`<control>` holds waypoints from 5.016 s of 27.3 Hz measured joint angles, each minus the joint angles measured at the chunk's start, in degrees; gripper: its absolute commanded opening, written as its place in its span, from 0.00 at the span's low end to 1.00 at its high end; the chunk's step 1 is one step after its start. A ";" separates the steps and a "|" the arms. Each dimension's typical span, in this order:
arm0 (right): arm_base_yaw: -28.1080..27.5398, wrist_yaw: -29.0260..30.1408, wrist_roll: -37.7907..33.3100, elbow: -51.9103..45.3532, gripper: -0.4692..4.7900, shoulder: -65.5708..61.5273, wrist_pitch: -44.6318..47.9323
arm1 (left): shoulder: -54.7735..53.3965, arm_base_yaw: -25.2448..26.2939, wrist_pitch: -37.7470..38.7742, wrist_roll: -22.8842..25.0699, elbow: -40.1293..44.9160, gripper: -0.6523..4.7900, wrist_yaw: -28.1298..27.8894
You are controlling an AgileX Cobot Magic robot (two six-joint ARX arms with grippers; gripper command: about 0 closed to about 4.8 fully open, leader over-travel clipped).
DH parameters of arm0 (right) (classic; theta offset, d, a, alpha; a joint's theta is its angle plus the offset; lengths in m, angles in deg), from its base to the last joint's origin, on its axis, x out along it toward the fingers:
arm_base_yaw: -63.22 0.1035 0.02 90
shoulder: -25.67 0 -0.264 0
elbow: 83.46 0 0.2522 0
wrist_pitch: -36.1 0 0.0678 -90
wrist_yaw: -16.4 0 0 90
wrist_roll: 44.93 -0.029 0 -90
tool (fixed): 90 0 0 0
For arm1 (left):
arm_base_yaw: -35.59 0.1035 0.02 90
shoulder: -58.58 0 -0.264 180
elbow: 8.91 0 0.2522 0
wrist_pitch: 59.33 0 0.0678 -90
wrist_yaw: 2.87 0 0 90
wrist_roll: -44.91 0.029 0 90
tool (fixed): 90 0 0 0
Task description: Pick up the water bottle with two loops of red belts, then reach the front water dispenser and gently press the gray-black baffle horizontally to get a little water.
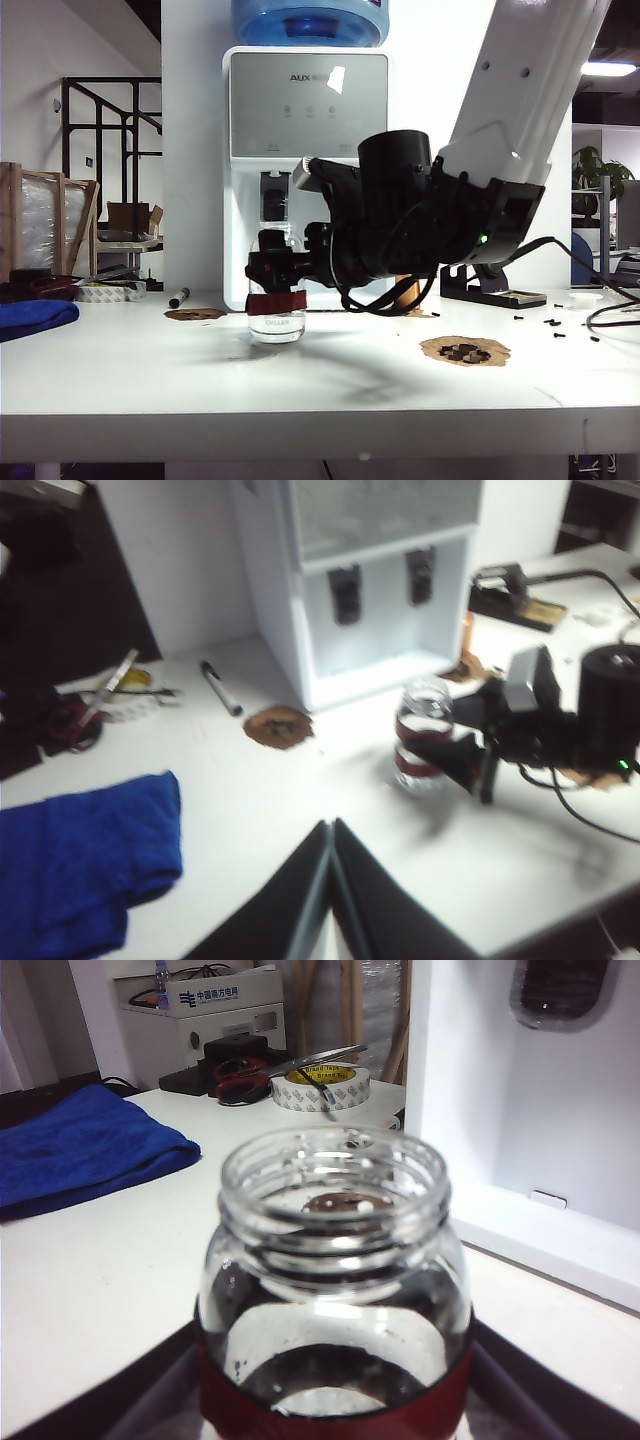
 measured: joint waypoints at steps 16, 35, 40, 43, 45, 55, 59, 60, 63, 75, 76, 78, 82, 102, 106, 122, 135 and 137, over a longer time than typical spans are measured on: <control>0.17 0.39 -0.44 0.00 0.82 4.04 -8.26 | 0.04 0.00 -3.26 0.04 0.96 0.11 -6.67; -0.63 -0.70 0.44 -3.54 0.82 13.29 -23.76 | 0.39 0.26 -7.74 0.42 16.11 0.11 -14.12; -0.66 -1.64 0.44 -5.79 0.82 17.70 -25.81 | 4.09 1.99 -13.73 1.29 21.79 0.11 -16.41; -0.66 -1.73 0.44 -6.84 0.82 19.45 -27.04 | 5.40 2.47 -21.09 1.49 25.40 0.11 -20.02; -0.66 -1.77 0.46 -7.58 0.82 21.97 -30.14 | 6.75 3.65 -27.12 1.49 28.35 0.11 -21.92; -0.66 -2.01 2.95 -11.26 0.82 33.11 -40.24 | 9.25 11.43 -44.30 1.49 38.45 0.11 -23.32; -0.66 -3.80 3.50 -17.14 0.79 42.29 -40.61 | 9.42 13.68 -47.06 1.49 42.25 0.11 -23.34; -0.66 -4.02 3.52 -18.67 0.73 44.48 -40.59 | 9.57 13.97 -47.80 1.49 43.25 0.11 -23.34; -1.01 -4.70 3.69 -23.43 0.31 50.12 -40.65 | 11.56 14.14 -48.63 1.55 46.47 0.11 -23.21; -3.87 -4.48 1.46 -41.05 0.08 69.02 -39.01 | 20.48 14.23 -46.07 1.64 54.45 0.11 -21.14; -4.96 -3.80 0.50 -42.60 0.08 70.73 -37.35 | 20.48 14.23 -44.76 1.64 54.45 0.11 -21.11; -7.48 -2.32 -1.70 -44.87 0.08 73.77 -34.64 | 20.50 14.23 -43.06 1.66 54.45 0.11 -20.92; -14.19 0.92 -6.25 -47.93 0.08 79.87 -32.65 | 23.52 14.23 -38.69 1.64 54.45 0.11 -20.92; -21.46 2.27 -12.92 -63.65 0.08 106.33 -38.91 | 29.22 14.23 -38.62 1.64 54.42 0.11 -20.76; -21.70 2.19 -9.97 -63.65 0.08 111.84 -39.65 | 29.22 14.23 -38.60 1.64 54.42 0.11 -20.74; -29.92 11.78 -11.74 -63.65 0.08 126.70 -47.82 | 29.22 14.23 -38.60 1.64 54.42 0.11 -20.74; -29.94 21.35 -15.85 -63.65 0.08 127.10 -54.64 | 29.22 14.23 -38.58 1.64 54.42 0.11 -20.74; -29.92 21.46 -15.87 -63.65 0.08 127.10 -54.66 | 29.22 14.23 -38.58 1.64 54.42 0.11 -20.76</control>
